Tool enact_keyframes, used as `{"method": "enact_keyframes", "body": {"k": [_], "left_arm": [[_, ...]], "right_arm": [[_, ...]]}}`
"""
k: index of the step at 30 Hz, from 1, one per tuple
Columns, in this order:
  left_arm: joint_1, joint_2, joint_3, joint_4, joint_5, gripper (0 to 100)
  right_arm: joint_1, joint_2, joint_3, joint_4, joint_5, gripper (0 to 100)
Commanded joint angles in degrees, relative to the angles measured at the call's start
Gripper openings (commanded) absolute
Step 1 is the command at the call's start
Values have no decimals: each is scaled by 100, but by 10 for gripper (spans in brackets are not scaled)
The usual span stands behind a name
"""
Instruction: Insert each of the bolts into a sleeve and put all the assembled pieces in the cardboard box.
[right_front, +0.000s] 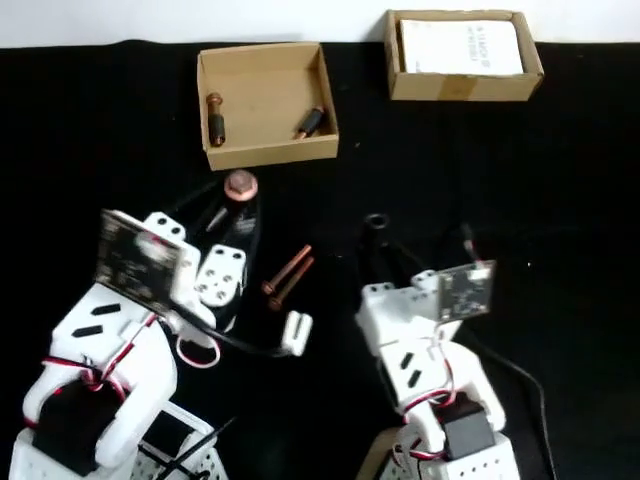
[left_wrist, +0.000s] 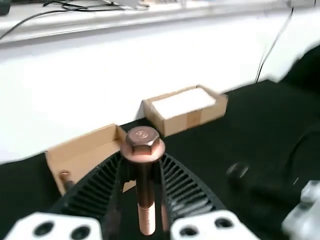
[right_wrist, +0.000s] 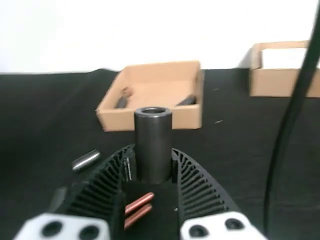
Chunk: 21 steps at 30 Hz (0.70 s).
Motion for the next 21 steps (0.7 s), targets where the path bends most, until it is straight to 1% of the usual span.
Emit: {"method": "enact_keyframes", "body": {"k": [1,5,9,11,19,21], "left_arm": [[66,321,-154,-237,571,9],[215,831,-558,-229,800,9],[910,1402,-796,-88,1037,9],[1130,1666,-831,-79,1090,9],[1297,2308,-831,-158,1090,9],[1262,2413,-901,-378,1090,9]], "right_arm": [[-295,-40,338,-479,-9,8],[-479,-75,840,-690,-9,8],[-655,-75,1147,-927,-9,7],[-673,-75,1165,-980,-9,7],[-673,-84,1165,-980,-9,7],[-673,-84,1182,-980,-9,7]]}}
